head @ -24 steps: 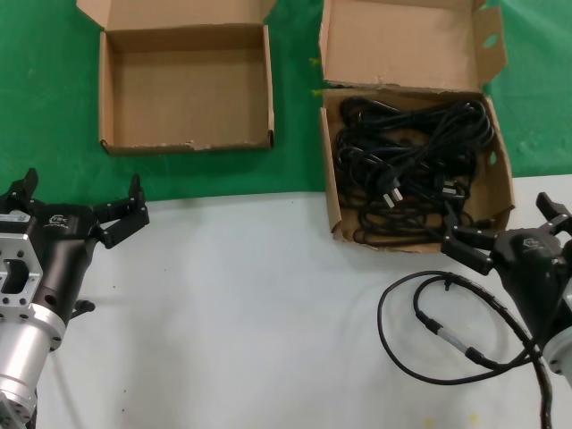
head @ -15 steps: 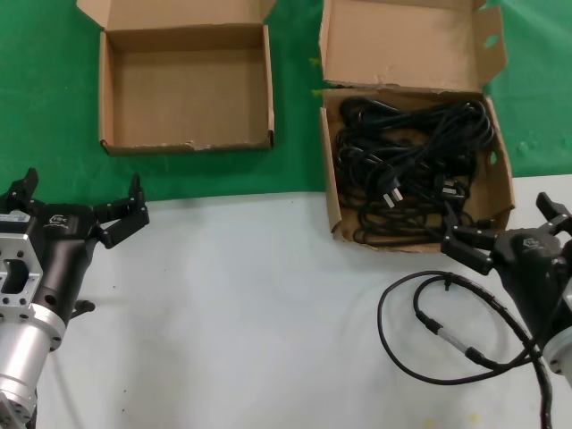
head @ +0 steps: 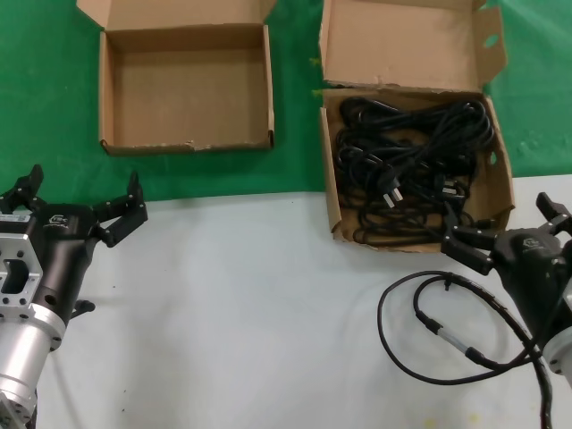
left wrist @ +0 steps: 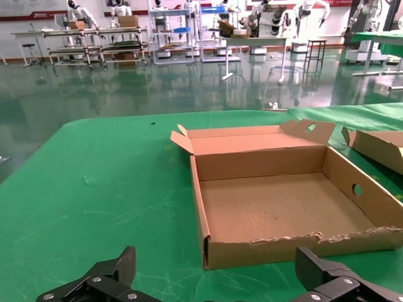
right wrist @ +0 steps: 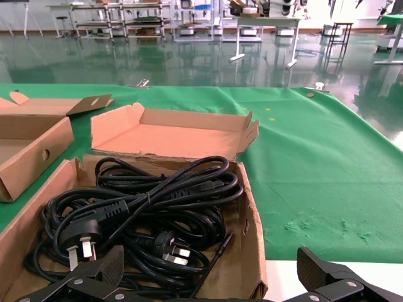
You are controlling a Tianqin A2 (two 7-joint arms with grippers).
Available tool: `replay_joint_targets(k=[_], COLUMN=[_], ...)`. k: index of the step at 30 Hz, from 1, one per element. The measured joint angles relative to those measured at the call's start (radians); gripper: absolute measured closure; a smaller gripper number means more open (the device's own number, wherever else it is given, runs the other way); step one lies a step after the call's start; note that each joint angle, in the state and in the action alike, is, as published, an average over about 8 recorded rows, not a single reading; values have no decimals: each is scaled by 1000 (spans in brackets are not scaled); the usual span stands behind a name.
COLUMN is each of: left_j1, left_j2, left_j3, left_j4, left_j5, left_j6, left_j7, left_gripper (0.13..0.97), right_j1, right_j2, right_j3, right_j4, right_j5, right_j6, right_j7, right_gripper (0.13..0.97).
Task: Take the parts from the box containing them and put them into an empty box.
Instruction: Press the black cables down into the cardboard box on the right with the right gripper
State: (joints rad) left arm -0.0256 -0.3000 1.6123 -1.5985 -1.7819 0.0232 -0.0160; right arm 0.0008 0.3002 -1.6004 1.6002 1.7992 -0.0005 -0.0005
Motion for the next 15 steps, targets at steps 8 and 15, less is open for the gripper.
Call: replay_joint_targets(k=[8, 15], left_j1=[0, 0], left_j2=[0, 0], left_j3=[0, 0], left_j4=[0, 0], left_j5=[0, 0], left_j6=[0, 0], left_j7=[0, 0], left_gripper=[264, 399], right_j1=[-1, -2], right_j2=[0, 20], right_j3=[1, 2], right_j4=[2, 16], right_j5=[-2, -19], right_j6=[0, -13], right_j7=[-2, -20], right_gripper=[129, 129])
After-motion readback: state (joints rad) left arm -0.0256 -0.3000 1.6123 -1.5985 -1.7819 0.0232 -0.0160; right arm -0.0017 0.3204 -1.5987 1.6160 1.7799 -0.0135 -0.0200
